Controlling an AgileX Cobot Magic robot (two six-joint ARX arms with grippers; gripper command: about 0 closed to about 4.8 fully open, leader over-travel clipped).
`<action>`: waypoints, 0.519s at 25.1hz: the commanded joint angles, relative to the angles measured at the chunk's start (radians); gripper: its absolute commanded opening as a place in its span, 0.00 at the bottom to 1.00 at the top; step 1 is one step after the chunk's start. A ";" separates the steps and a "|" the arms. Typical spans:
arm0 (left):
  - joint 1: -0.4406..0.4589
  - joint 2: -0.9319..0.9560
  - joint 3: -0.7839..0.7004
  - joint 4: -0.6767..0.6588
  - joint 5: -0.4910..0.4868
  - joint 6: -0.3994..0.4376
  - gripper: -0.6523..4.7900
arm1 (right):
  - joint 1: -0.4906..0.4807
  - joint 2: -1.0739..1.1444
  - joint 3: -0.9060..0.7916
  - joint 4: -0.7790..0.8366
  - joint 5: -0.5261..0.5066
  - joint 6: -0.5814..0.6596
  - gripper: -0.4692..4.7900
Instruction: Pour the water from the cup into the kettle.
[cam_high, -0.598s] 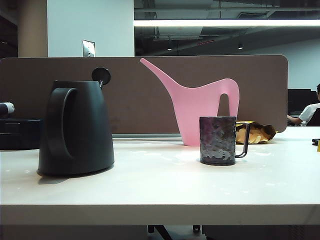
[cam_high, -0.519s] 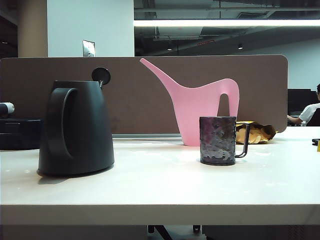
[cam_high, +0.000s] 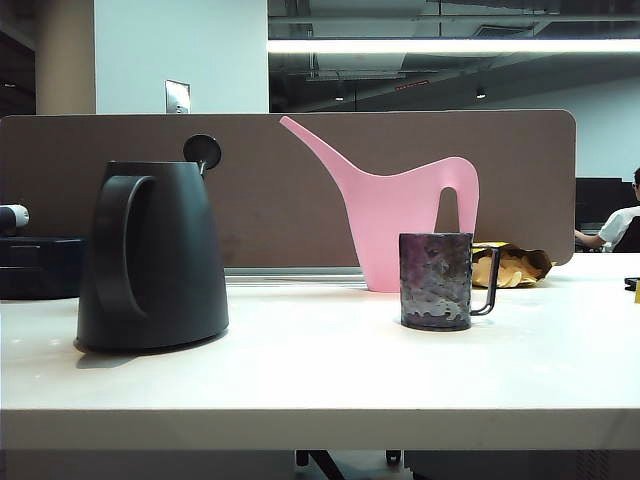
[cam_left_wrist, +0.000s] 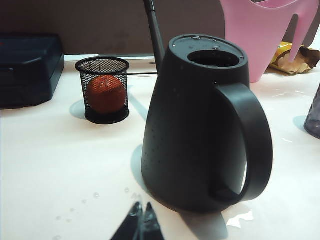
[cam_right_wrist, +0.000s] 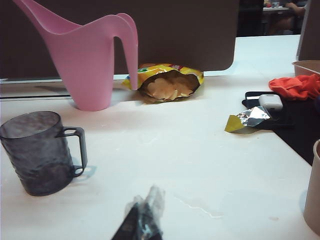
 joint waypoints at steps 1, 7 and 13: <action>0.000 0.001 0.003 0.014 0.002 0.004 0.11 | 0.000 0.002 0.081 -0.105 0.002 0.005 0.08; 0.000 0.001 0.003 0.014 0.164 0.005 0.11 | 0.000 0.023 0.281 -0.221 -0.006 0.004 0.08; 0.000 0.001 0.003 0.014 0.370 0.004 0.11 | 0.001 0.260 0.478 -0.335 -0.117 0.004 0.08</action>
